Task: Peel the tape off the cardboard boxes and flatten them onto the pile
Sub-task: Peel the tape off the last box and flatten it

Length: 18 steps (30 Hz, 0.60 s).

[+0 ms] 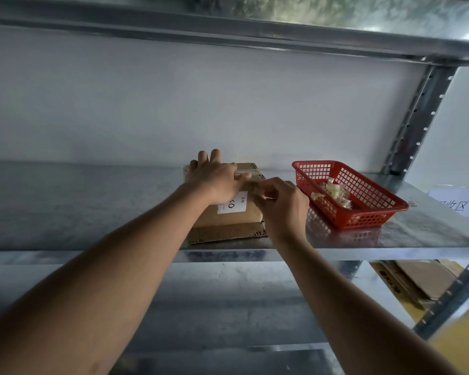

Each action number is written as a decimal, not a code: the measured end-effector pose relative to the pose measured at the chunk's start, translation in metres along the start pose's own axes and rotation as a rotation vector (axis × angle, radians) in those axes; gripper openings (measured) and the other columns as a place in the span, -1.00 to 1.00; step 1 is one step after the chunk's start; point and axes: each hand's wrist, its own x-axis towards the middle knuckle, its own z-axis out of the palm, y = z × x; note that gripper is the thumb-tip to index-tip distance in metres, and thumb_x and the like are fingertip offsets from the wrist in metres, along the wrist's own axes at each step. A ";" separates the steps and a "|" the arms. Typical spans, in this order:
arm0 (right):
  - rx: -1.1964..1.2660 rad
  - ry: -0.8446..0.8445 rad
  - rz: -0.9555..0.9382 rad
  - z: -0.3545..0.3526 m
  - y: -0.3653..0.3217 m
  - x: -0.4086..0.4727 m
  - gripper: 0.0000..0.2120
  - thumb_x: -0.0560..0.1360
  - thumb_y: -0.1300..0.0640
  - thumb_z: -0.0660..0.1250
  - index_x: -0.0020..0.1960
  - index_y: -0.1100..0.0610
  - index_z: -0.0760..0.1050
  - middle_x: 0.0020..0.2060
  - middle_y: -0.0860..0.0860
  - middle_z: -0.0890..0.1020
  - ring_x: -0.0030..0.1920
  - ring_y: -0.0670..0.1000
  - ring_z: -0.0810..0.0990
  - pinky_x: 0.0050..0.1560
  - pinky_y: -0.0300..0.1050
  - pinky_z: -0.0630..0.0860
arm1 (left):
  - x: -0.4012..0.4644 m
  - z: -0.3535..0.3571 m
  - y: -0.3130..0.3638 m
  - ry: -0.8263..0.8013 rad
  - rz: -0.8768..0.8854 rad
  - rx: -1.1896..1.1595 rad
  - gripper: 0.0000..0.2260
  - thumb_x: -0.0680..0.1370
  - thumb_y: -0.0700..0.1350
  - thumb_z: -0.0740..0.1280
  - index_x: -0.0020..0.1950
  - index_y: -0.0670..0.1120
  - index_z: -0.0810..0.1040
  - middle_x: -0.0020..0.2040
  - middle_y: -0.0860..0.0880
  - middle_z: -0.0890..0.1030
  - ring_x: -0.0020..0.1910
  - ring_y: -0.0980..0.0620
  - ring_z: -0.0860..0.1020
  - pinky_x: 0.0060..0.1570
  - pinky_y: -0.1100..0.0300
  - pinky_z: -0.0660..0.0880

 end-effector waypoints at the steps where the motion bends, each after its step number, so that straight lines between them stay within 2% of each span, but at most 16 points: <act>1: -0.022 0.013 -0.008 0.000 0.000 0.002 -0.85 0.47 0.14 0.57 0.03 0.05 0.73 -0.08 -0.01 0.71 -0.13 -0.02 0.67 -0.07 -0.04 0.61 | 0.000 0.000 0.000 -0.001 0.000 -0.007 -0.39 0.65 0.39 -0.09 0.49 0.10 0.46 0.31 -0.14 0.33 0.37 -0.24 0.23 0.36 -0.19 0.25; 5: -0.148 0.013 -0.089 0.000 0.001 0.000 -0.88 0.57 0.15 0.44 0.08 0.05 0.73 -0.05 0.03 0.73 -0.16 0.05 0.67 -0.20 -0.07 0.59 | -0.002 0.003 0.002 0.006 -0.022 -0.027 -0.41 0.66 0.36 -0.10 0.45 0.08 0.46 0.33 -0.16 0.32 0.38 -0.22 0.22 0.39 -0.14 0.20; 9: -0.110 -0.085 -0.096 -0.003 0.006 -0.002 -0.85 0.59 0.25 0.39 0.08 0.12 0.71 -0.05 0.05 0.73 -0.14 0.01 0.66 -0.08 -0.04 0.64 | -0.002 0.005 0.003 0.013 -0.022 -0.030 -0.41 0.67 0.35 -0.10 0.50 0.08 0.43 0.47 -0.18 0.33 0.48 -0.24 0.21 0.44 -0.16 0.18; 12: -0.086 -0.137 -0.103 -0.001 0.005 -0.005 -0.87 0.56 0.32 0.38 0.01 0.17 0.68 -0.12 0.04 0.71 -0.17 -0.01 0.66 -0.09 -0.03 0.65 | -0.001 0.007 0.002 0.024 -0.022 -0.013 -0.40 0.67 0.35 -0.12 0.55 0.10 0.38 0.50 -0.18 0.36 0.50 -0.25 0.25 0.45 -0.17 0.18; 15: -0.015 -0.070 -0.031 -0.002 0.004 -0.010 -0.86 0.53 0.33 0.41 0.00 0.15 0.68 -0.14 -0.02 0.72 -0.17 -0.07 0.67 -0.05 -0.04 0.66 | 0.002 0.009 0.005 0.038 -0.026 -0.012 -0.41 0.68 0.33 -0.12 0.50 0.09 0.43 0.46 -0.15 0.40 0.46 -0.23 0.29 0.38 -0.18 0.23; 17: 0.055 0.008 0.004 -0.008 0.005 -0.007 -0.82 0.52 0.30 0.44 0.07 0.10 0.67 -0.18 -0.14 0.71 -0.19 -0.18 0.68 -0.03 -0.14 0.65 | 0.003 0.010 0.008 0.041 -0.032 -0.025 -0.42 0.67 0.33 -0.11 0.46 0.07 0.46 0.42 -0.15 0.41 0.44 -0.23 0.30 0.34 -0.18 0.25; 18: 0.092 0.027 0.017 -0.011 0.005 -0.006 -0.75 0.51 0.28 0.46 0.15 0.06 0.64 -0.21 -0.20 0.68 -0.21 -0.23 0.68 -0.04 -0.27 0.62 | 0.004 0.011 0.010 0.045 -0.035 -0.023 -0.41 0.67 0.33 -0.11 0.44 0.05 0.47 0.41 -0.15 0.42 0.43 -0.23 0.31 0.32 -0.18 0.26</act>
